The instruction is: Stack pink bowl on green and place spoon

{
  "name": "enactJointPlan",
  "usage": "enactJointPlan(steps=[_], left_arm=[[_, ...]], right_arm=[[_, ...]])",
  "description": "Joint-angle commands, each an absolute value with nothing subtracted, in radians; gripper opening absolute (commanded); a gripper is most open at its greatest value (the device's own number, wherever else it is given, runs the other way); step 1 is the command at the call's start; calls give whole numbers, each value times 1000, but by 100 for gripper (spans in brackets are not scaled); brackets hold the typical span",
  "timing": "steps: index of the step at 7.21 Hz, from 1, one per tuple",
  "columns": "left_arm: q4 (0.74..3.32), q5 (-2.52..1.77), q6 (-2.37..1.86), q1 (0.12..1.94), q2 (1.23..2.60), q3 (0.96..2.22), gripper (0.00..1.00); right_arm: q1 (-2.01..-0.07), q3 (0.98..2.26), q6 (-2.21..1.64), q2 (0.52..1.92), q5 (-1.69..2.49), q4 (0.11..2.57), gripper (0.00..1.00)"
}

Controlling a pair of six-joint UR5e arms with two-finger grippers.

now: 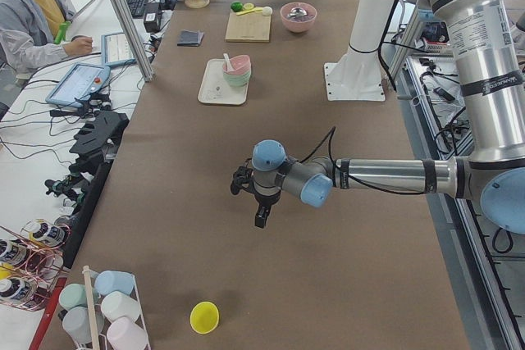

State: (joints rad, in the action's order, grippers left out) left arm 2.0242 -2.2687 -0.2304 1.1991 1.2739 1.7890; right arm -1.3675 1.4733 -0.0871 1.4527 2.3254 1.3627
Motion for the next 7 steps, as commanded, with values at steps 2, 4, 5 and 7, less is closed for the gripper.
enactJointPlan(steps=[2, 4, 5, 7], left_arm=[[2025, -2269, -232, 1200, 1279, 1787, 98], [2025, -2269, -232, 1198, 1281, 1789, 98], [2022, -2267, -232, 1200, 1284, 1789, 98], [2016, -2264, -235, 1200, 1301, 1779, 98]], right_arm=[[-1370, 1476, -74, 1447, 2327, 1379, 100], [-1370, 1476, -74, 1447, 2329, 1379, 100], [-1370, 1476, -74, 1448, 2329, 1381, 100], [-1371, 1482, -74, 1450, 2330, 1381, 100]])
